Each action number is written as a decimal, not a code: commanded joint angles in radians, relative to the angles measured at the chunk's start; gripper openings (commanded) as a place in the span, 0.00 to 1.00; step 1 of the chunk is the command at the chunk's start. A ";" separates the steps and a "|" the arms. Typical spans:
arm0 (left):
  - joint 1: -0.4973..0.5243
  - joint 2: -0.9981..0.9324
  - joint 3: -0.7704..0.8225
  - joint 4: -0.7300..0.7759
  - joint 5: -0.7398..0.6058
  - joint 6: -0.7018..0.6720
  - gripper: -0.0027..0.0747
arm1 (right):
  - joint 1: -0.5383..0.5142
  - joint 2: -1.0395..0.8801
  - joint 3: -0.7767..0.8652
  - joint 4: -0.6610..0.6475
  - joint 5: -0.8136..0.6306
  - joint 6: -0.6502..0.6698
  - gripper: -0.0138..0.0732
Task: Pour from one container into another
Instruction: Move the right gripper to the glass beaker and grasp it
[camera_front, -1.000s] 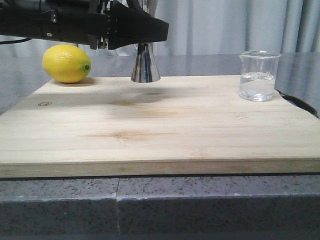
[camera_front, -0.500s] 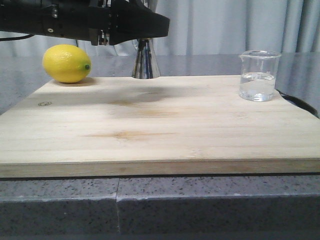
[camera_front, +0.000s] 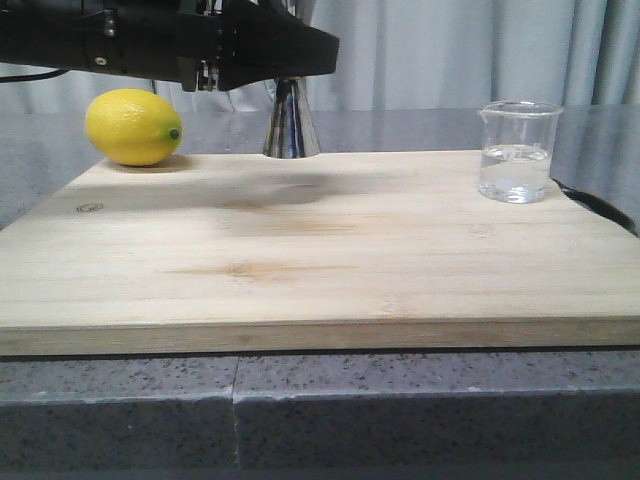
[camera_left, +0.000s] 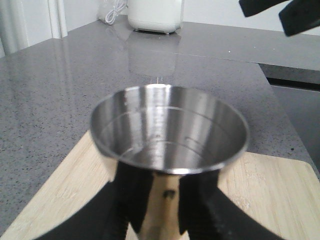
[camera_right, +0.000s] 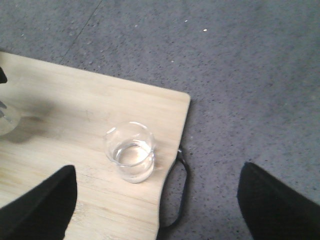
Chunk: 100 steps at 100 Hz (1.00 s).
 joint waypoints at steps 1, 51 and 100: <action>-0.010 -0.046 -0.029 -0.083 0.097 -0.009 0.30 | 0.011 0.034 -0.037 0.007 -0.097 -0.013 0.81; -0.010 -0.046 -0.029 -0.083 0.097 -0.009 0.30 | 0.046 0.073 0.376 0.104 -0.899 -0.013 0.81; -0.010 -0.046 -0.029 -0.083 0.097 -0.009 0.30 | 0.046 0.287 0.557 0.048 -1.362 -0.013 0.81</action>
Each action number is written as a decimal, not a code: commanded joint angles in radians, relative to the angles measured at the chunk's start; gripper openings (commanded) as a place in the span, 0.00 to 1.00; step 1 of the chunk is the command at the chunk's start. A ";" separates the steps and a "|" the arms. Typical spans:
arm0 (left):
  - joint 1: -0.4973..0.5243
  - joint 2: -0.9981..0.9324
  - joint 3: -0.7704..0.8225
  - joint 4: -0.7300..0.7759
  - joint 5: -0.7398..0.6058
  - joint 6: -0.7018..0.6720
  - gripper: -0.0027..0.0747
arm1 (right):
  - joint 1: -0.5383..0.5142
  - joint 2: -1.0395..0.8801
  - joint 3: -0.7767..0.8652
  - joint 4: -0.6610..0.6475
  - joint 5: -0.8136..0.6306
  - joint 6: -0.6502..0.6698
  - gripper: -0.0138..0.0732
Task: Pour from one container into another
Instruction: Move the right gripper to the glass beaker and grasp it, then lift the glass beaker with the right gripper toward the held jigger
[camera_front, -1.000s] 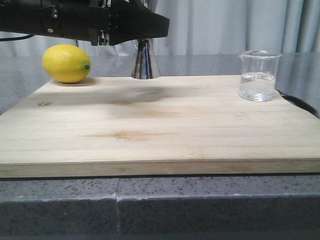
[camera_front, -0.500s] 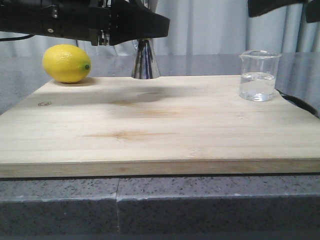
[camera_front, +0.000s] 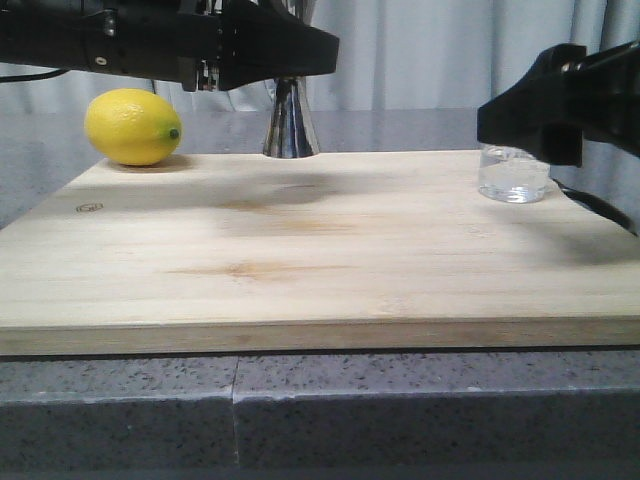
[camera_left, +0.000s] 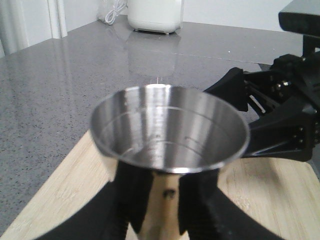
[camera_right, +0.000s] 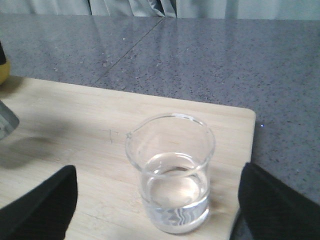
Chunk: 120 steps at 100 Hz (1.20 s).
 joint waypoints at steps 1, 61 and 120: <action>-0.010 -0.046 -0.029 -0.083 0.097 -0.008 0.30 | -0.001 0.035 -0.020 -0.024 -0.160 -0.008 0.81; -0.010 -0.046 -0.029 -0.083 0.097 -0.008 0.28 | -0.001 0.268 -0.020 -0.026 -0.494 -0.064 0.77; -0.010 -0.046 -0.029 -0.083 0.097 -0.008 0.28 | -0.001 0.212 -0.026 -0.022 -0.443 -0.071 0.51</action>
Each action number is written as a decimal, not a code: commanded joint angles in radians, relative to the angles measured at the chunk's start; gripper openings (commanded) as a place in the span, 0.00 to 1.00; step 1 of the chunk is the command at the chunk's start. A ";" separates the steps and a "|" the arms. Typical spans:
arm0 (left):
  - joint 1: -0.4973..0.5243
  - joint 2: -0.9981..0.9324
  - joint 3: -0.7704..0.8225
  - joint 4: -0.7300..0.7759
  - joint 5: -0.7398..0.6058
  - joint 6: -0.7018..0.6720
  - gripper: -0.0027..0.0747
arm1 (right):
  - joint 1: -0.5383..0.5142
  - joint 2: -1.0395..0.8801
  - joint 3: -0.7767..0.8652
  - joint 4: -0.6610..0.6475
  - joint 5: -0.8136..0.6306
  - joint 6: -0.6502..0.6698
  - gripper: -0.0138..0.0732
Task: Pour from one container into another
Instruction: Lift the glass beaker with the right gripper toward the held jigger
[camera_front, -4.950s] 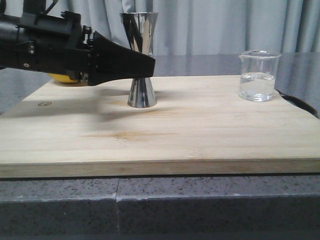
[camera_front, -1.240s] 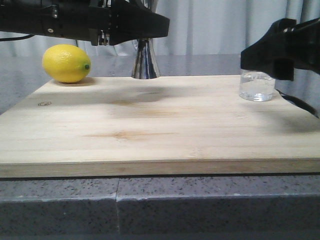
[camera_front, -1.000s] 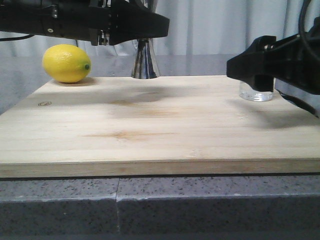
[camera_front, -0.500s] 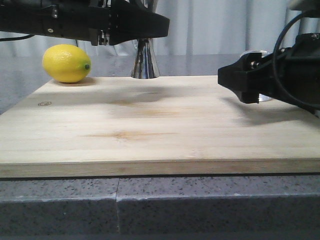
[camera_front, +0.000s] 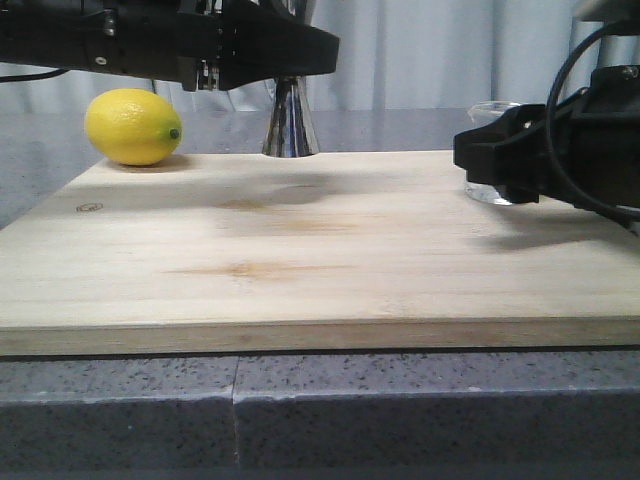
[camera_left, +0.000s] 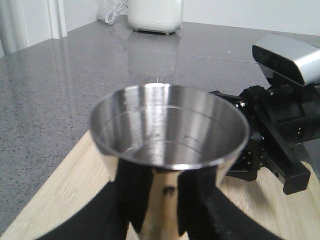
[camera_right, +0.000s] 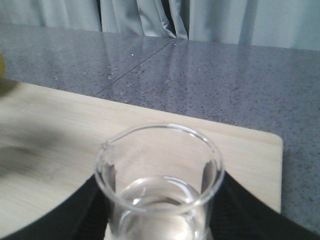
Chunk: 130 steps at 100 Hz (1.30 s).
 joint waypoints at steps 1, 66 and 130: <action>-0.010 -0.046 -0.029 -0.083 0.097 -0.008 0.28 | -0.001 -0.071 -0.026 -0.006 -0.049 -0.010 0.51; -0.010 -0.046 -0.029 -0.083 0.097 -0.008 0.28 | 0.016 -0.269 -0.526 -0.082 0.938 -0.010 0.51; -0.010 -0.046 -0.029 -0.083 0.097 -0.008 0.28 | 0.209 -0.183 -1.062 -0.096 1.538 -0.296 0.51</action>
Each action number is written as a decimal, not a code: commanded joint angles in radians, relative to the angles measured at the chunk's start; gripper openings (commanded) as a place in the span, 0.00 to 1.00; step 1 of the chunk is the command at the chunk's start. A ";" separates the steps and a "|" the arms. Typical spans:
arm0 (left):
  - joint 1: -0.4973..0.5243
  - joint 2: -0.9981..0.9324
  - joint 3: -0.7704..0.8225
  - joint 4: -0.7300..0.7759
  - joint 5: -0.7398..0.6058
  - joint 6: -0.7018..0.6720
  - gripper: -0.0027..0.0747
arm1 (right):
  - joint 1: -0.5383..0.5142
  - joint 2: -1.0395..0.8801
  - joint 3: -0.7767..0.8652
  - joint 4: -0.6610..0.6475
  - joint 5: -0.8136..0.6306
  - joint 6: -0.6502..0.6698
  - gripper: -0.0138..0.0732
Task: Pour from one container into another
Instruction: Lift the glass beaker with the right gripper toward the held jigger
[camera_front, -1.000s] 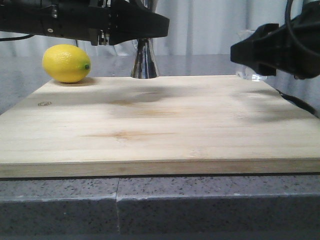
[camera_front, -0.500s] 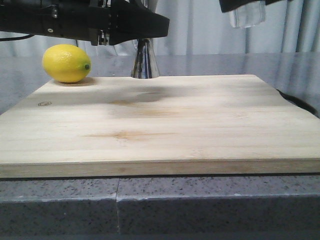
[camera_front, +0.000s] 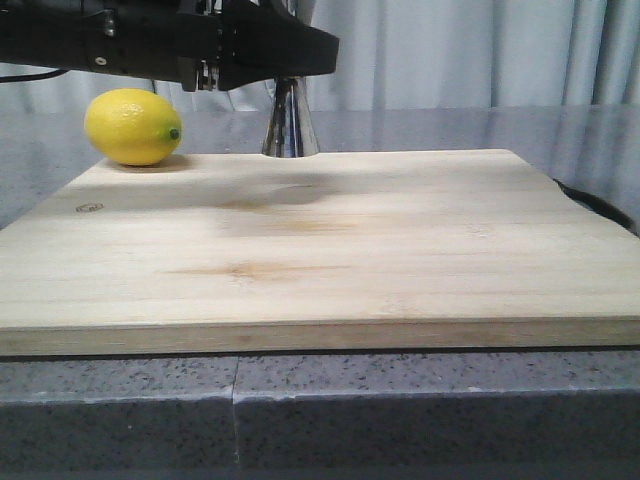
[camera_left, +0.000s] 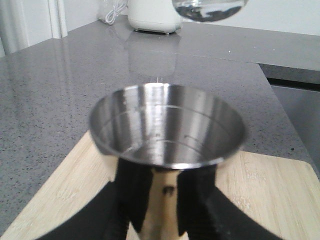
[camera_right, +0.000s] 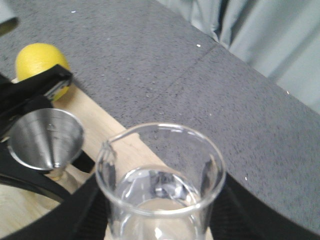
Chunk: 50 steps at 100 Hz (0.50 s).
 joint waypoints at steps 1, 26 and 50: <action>-0.010 -0.046 -0.029 -0.083 0.097 -0.008 0.28 | 0.028 -0.004 -0.083 -0.014 -0.034 -0.070 0.51; -0.010 -0.046 -0.029 -0.083 0.097 -0.008 0.28 | 0.103 0.064 -0.186 -0.097 0.018 -0.136 0.51; -0.010 -0.046 -0.029 -0.083 0.097 -0.008 0.28 | 0.155 0.093 -0.206 -0.278 0.057 -0.152 0.51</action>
